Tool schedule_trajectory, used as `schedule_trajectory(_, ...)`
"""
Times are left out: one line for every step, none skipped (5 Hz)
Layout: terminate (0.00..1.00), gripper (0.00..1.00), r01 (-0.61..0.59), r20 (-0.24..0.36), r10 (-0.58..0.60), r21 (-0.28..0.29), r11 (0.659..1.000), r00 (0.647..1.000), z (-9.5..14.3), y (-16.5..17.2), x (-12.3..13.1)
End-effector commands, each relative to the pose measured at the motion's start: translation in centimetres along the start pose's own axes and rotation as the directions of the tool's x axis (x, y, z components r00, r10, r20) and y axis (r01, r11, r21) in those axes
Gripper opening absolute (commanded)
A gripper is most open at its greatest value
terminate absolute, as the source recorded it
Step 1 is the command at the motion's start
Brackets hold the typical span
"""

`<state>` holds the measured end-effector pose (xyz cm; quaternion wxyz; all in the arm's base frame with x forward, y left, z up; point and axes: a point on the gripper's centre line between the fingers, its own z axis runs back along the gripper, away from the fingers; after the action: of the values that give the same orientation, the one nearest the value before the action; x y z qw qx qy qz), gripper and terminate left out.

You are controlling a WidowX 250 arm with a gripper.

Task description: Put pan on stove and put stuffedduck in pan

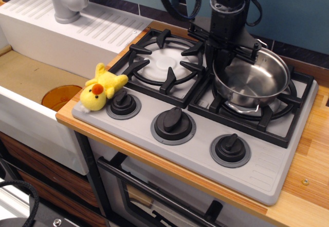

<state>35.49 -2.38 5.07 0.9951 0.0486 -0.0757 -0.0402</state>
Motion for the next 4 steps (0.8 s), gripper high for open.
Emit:
schedule_trajectory(0.0,0.0,-0.019,0.039,0.016,0.071,0.997,0.999,5.3,1.4,0.3)
schedule_trajectory(0.0,0.0,-0.005,0.044,0.001,0.104,0.995,0.999,6.2,2.8,0.4)
schedule_trajectory(0.0,0.0,0.018,0.042,-0.023,0.124,0.992,0.999,6.9,4.5,0.8)
schedule_trajectory(0.0,0.0,0.05,0.038,-0.056,0.14,0.989,0.998,7.3,6.9,1.5)
